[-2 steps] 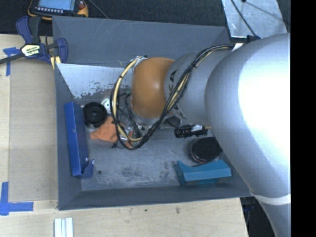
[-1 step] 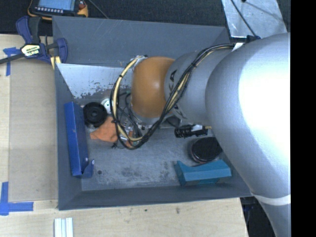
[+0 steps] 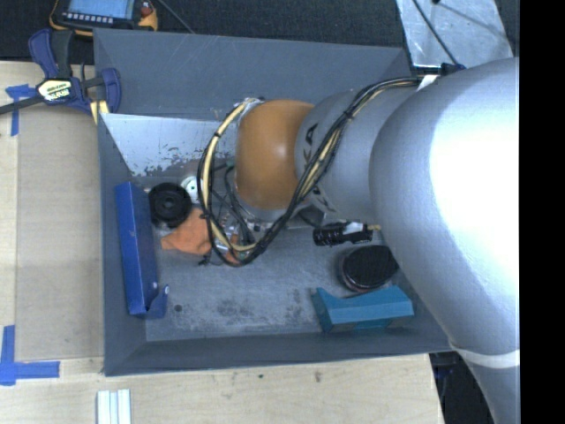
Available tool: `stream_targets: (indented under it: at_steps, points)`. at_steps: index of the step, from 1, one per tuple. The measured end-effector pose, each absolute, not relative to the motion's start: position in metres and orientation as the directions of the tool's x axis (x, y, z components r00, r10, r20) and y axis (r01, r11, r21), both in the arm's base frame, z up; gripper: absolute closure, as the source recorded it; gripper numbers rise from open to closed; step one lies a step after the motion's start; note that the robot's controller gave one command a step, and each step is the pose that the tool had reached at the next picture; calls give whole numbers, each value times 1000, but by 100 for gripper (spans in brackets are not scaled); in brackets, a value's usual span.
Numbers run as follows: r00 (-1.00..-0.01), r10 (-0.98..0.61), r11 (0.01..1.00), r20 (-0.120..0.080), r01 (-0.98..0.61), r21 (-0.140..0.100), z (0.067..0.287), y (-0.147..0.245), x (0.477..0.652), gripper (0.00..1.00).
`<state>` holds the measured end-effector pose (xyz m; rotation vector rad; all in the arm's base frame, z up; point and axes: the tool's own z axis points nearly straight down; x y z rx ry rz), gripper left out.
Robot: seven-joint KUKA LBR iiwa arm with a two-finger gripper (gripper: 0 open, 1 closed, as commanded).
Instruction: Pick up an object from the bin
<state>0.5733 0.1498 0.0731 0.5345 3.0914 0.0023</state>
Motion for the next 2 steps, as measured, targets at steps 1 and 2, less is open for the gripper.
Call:
stream_targets:
  at_steps: [1,2]
  points:
    - [-942,335,942,1,335,-1,82,149,572,100]
    - [-942,335,942,-1,335,0,96,149,573,100]
